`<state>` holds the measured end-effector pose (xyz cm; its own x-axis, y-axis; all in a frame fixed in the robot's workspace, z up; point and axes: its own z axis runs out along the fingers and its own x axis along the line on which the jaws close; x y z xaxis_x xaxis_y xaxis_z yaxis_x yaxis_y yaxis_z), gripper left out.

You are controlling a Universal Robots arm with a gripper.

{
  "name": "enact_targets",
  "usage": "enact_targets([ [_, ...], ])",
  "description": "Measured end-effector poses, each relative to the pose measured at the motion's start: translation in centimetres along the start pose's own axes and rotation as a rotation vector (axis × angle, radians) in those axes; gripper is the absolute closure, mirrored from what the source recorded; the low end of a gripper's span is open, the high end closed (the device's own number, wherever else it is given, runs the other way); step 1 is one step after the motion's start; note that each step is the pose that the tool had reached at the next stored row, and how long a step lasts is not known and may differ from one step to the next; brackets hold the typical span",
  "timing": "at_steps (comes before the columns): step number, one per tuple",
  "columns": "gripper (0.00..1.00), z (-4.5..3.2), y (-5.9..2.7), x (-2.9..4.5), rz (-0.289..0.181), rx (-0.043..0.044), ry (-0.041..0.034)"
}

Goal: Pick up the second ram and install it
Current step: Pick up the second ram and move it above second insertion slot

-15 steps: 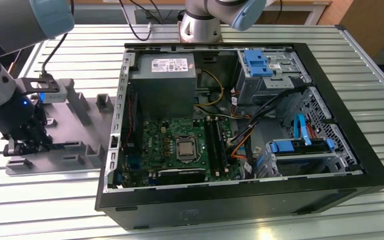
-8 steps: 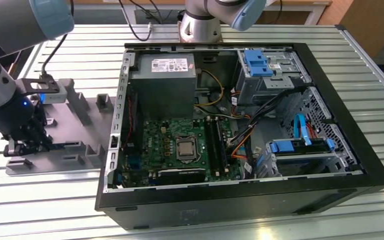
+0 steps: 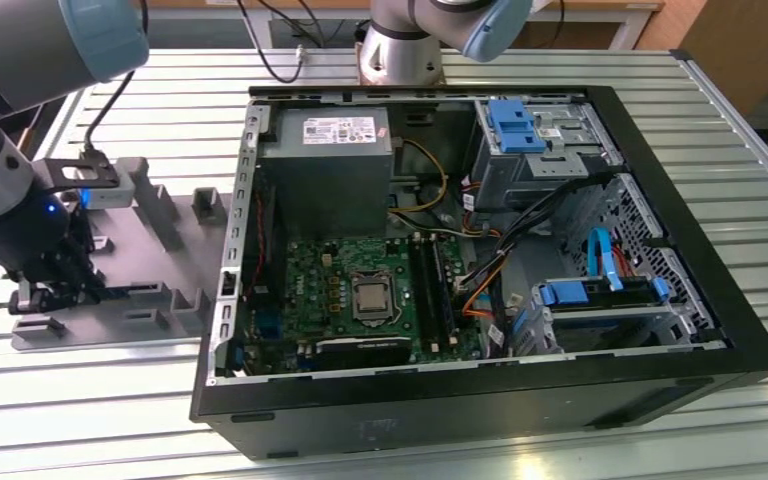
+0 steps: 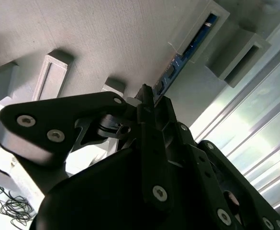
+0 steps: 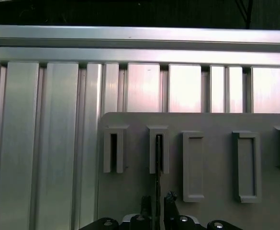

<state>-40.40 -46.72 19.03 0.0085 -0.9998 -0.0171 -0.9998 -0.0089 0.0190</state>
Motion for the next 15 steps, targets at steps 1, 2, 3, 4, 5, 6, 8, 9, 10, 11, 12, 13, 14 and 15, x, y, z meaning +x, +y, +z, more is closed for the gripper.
enact_targets([
  [1,0.75,0.01,0.00,0.00,0.000,0.0000,0.0000],
  [2,0.75,0.02,0.00,0.00,0.000,-0.0001,0.0000],
  [3,0.75,0.03,0.00,0.00,0.000,-0.0001,0.0000],
  [4,0.76,0.04,0.00,0.00,0.000,0.0000,0.0000],
  [5,0.76,0.05,0.00,0.00,0.000,0.0000,0.0000],
  [6,0.76,0.07,0.00,0.00,0.000,0.0000,0.0000],
  [8,0.84,0.10,0.00,0.00,0.000,0.0000,0.0000],
  [9,0.84,0.11,0.00,0.00,0.000,0.0000,0.0000],
  [10,0.85,0.12,0.00,0.00,0.000,-0.0001,0.0001],
  [11,0.85,0.13,0.00,0.00,0.000,-0.0002,0.0001],
  [12,0.86,0.14,0.00,0.01,0.000,-0.0002,0.0002],
  [13,0.86,0.16,0.00,0.01,0.000,-0.0002,0.0001],
  [14,0.86,0.17,0.00,0.01,0.000,-0.0002,0.0001],
  [15,0.86,0.17,0.00,0.01,0.000,-0.0002,0.0001],
])
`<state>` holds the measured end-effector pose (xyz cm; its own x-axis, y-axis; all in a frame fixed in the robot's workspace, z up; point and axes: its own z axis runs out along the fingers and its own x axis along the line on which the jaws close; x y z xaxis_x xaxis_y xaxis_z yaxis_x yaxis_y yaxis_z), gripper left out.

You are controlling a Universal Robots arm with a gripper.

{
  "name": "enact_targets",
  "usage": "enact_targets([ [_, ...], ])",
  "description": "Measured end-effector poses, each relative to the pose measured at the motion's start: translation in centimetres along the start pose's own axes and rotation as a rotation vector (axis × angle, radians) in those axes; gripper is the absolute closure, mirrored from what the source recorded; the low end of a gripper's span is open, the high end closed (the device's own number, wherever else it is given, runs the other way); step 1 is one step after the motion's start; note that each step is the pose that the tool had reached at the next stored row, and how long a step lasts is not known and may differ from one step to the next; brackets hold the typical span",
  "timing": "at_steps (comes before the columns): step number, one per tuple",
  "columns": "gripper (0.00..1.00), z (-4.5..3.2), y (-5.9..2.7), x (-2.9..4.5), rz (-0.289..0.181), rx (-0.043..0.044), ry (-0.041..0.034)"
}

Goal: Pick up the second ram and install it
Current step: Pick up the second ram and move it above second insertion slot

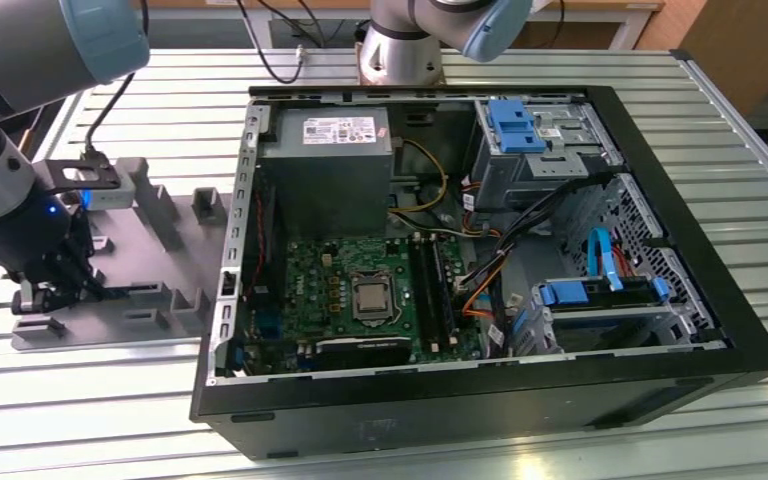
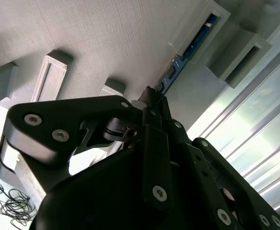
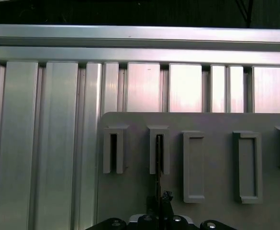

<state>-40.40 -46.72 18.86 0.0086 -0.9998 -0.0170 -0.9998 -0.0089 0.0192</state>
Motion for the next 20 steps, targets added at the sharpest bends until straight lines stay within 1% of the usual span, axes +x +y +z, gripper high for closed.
enact_targets([
  [10,0.86,-0.03,0.00,-0.01,0.000,0.0004,-0.0003],
  [15,0.86,-0.65,0.01,-0.01,0.000,0.0002,0.0000],
  [20,0.86,-0.82,0.02,-0.02,0.000,0.0002,0.0000],
])
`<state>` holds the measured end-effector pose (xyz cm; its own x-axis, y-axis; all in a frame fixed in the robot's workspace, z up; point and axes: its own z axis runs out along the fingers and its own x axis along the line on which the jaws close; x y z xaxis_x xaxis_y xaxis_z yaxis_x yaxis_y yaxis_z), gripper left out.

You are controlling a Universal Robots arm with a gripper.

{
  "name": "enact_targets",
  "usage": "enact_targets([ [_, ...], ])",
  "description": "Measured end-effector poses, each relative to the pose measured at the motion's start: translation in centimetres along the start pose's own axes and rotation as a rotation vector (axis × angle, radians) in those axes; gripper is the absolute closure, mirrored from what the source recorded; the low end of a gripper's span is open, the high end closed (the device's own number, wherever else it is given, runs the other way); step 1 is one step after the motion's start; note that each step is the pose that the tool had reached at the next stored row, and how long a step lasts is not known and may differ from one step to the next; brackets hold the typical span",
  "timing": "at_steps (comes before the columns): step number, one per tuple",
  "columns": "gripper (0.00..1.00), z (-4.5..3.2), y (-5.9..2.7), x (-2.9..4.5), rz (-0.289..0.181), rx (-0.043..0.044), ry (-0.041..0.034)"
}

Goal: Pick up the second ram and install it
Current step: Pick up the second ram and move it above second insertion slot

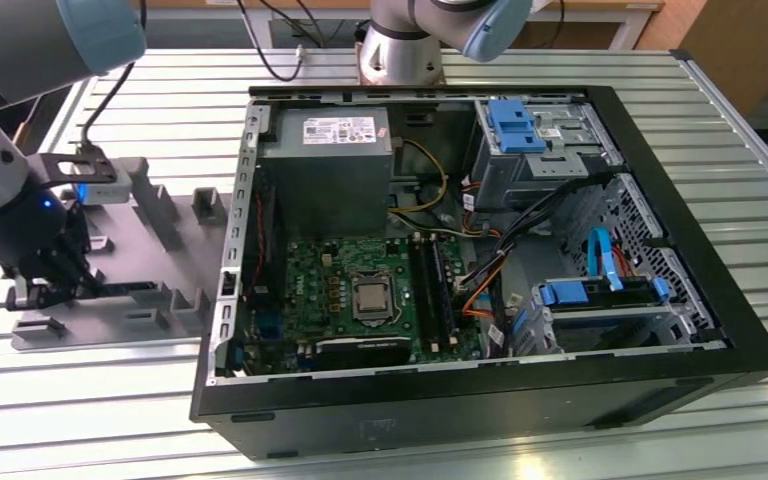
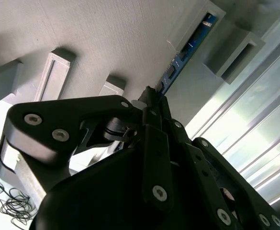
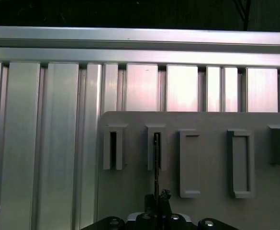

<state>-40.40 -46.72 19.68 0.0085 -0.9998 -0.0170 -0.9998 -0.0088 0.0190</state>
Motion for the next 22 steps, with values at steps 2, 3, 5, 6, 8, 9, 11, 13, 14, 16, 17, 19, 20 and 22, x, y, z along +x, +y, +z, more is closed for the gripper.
enact_targets([
  [2,0.86,-0.10,0.00,0.00,0.000,-0.0001,0.0000],
  [3,0.86,-0.12,0.00,0.00,0.000,0.0000,0.0000],
  [5,0.86,-0.15,0.00,0.00,0.000,0.0000,0.0000],
  [6,0.86,-0.17,0.00,0.00,0.000,0.0000,0.0000],
  [8,0.86,-0.22,0.00,0.00,0.000,0.0000,0.0000],
  [9,0.86,-0.25,0.01,0.00,0.000,0.0000,0.0000],
  [11,0.86,-0.30,0.00,0.00,0.000,0.0000,0.0000],
  [13,0.86,-0.34,0.00,-0.01,0.000,0.0001,-0.0001],
  [14,0.86,-0.36,0.01,-0.01,0.000,0.0001,0.0000],
  [16,0.86,-0.37,0.01,-0.01,0.000,0.0000,0.0000],
  [17,0.86,-0.40,0.01,-0.01,0.000,-0.0001,0.0001],
  [19,0.86,-0.42,0.01,-0.01,0.000,0.0000,0.0000],
  [20,0.86,-0.44,0.01,-0.01,0.000,-0.0001,0.0001],
  [22,0.86,-0.47,0.01,-0.01,0.000,0.0001,0.0000],
])
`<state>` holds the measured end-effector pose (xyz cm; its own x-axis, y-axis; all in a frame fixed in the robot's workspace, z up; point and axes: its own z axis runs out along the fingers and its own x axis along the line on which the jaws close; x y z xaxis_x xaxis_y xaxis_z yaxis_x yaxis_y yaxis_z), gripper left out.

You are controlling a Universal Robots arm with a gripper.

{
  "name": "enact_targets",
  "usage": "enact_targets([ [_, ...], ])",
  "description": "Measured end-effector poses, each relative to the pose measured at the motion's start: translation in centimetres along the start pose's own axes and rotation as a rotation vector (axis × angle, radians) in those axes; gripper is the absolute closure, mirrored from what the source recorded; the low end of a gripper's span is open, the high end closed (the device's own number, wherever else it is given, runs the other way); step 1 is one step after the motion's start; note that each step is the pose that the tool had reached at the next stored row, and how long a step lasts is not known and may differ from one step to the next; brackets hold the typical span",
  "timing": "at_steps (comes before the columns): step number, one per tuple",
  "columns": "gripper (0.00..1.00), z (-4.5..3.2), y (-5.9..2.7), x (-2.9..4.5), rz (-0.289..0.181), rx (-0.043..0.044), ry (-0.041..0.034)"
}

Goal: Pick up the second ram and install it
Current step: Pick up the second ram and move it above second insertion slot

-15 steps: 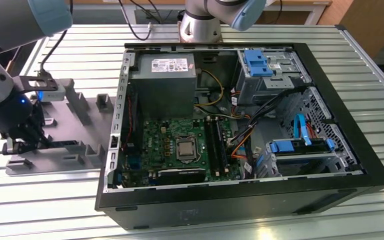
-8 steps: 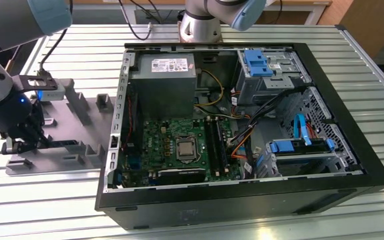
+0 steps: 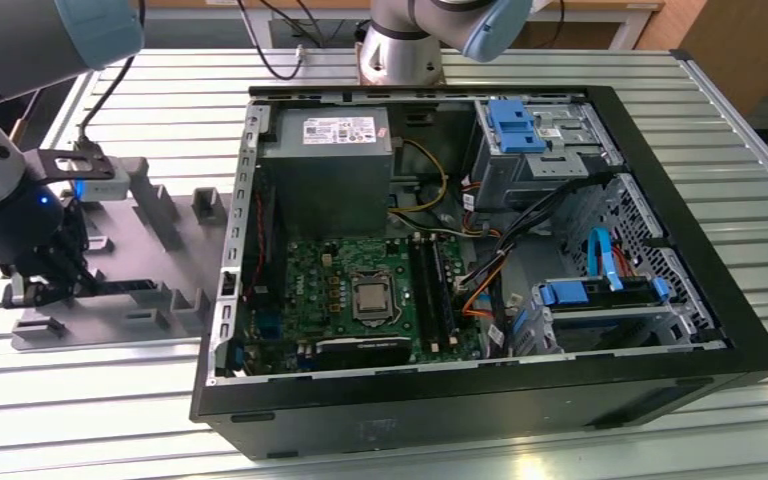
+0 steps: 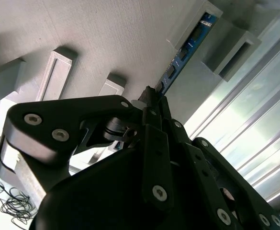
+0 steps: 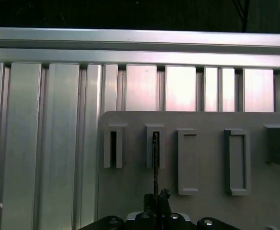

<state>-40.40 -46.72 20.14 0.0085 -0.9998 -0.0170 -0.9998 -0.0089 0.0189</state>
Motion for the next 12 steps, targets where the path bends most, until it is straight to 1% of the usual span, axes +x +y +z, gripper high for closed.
enact_targets([
  [12,0.86,-0.25,0.01,0.00,0.000,-0.0002,0.0001],
])
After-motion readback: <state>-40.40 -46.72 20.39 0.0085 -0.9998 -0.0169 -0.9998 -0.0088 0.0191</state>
